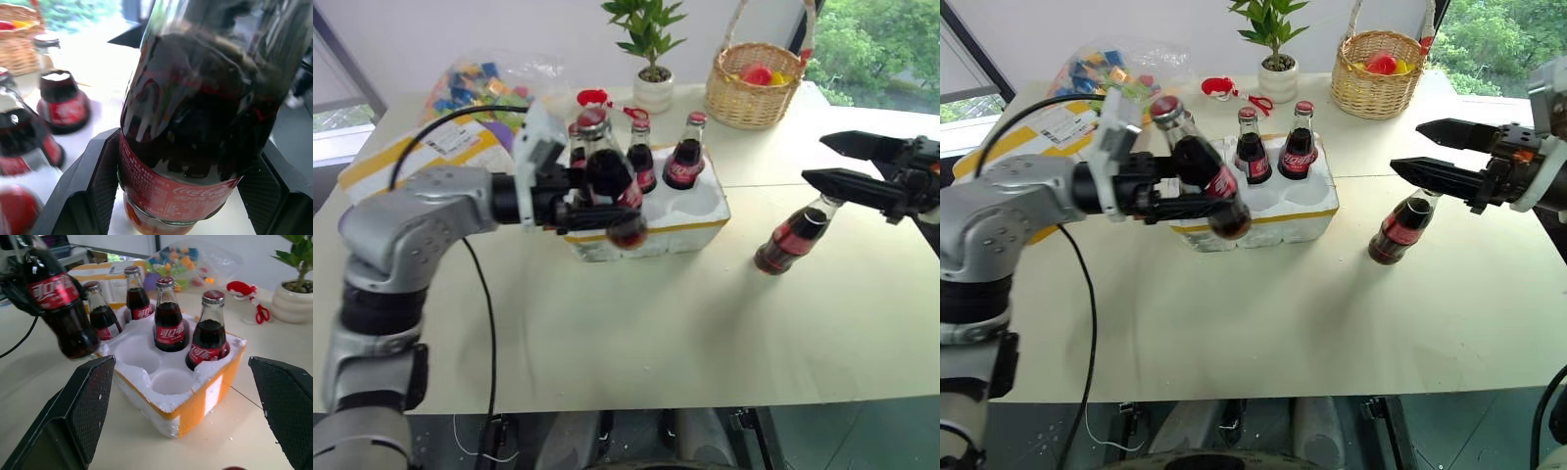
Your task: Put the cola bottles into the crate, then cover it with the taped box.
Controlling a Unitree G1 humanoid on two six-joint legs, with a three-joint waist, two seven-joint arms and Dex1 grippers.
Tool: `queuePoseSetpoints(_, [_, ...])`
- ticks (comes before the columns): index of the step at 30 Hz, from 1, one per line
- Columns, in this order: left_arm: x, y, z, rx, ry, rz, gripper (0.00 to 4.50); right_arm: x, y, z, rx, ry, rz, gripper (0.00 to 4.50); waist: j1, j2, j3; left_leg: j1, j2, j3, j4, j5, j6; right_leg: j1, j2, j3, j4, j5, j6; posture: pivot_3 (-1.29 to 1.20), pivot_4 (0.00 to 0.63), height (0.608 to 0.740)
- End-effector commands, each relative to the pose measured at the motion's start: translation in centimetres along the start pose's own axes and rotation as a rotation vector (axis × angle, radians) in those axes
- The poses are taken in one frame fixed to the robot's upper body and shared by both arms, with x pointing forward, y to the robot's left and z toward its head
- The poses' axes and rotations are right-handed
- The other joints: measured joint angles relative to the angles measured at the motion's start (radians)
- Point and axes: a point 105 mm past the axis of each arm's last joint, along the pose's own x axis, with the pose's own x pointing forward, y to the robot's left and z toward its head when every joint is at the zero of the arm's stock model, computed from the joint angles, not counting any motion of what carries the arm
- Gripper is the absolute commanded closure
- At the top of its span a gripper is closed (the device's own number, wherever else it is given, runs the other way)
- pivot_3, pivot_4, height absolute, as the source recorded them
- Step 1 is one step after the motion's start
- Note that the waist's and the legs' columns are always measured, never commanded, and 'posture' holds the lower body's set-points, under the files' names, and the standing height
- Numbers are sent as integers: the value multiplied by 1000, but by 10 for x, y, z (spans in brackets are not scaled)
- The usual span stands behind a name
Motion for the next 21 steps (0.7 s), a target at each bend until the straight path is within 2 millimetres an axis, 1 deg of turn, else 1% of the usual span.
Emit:
queuePoseSetpoints(1, [11, 13, 24, 58, -106, 123, 1727, -9, 8, 12, -50, -39, -16, 0, 1, 0, 0, 0, 0, 0, 0, 0, 0, 0, 0, 0, 0, 0, 0, 0, 150, 732])
queuePoseSetpoints(2, [14, 17, 25, 39, -117, 149, 1727, -10, 8, 12, -50, -37, -21, 0, 2, 0, 0, 0, 0, 0, 0, 0, 0, 0, 0, 0, 0, 0, 0, 0, 150, 732])
queuePoseSetpoints(6, [19, 9, 22, 18, -129, 114, 1727, -13, 9, 9, -40, -38, -38, 0, -1, 0, 0, 0, 0, 0, 0, 0, 0, 0, 0, 0, 0, 0, 0, 0, 150, 732])
queuePoseSetpoints(11, [29, 13, 21, 1, -132, 169, 1727, -13, 9, 5, -34, -34, -48, 0, 3, 0, 0, 0, 0, 0, 0, 0, 0, 0, 0, 0, 0, 0, 0, 0, 150, 732])
queuePoseSetpoints(15, [31, 16, 22, 12, -132, 212, 1727, -12, 9, 4, -29, -34, -50, 0, 2, 0, 0, 0, 0, 0, 1, 0, 0, 0, 0, 0, 1, 0, 0, 0, 150, 732])
queuePoseSetpoints(17, [31, 21, 22, 8, -130, 274, 1727, -12, 9, 3, -26, -34, -52, 0, 2, 0, 0, 0, 0, 0, 1, 0, 0, 0, 0, 0, 1, 0, 0, 0, 150, 732])
queuePoseSetpoints(19, [30, 27, 18, -2, -104, 348, 1727, -13, 8, 2, -22, -35, -56, 0, 3, 0, 0, 0, 0, 0, 1, 0, 0, 0, 0, 0, 1, 0, 0, 0, 150, 732])
queuePoseSetpoints(21, [30, 27, 14, -33, -91, 369, 1727, -13, 8, 2, -18, -37, -60, 0, 2, 0, 0, 0, 0, 0, 1, 0, 0, 0, 0, 0, 1, 0, 0, 0, 150, 732])
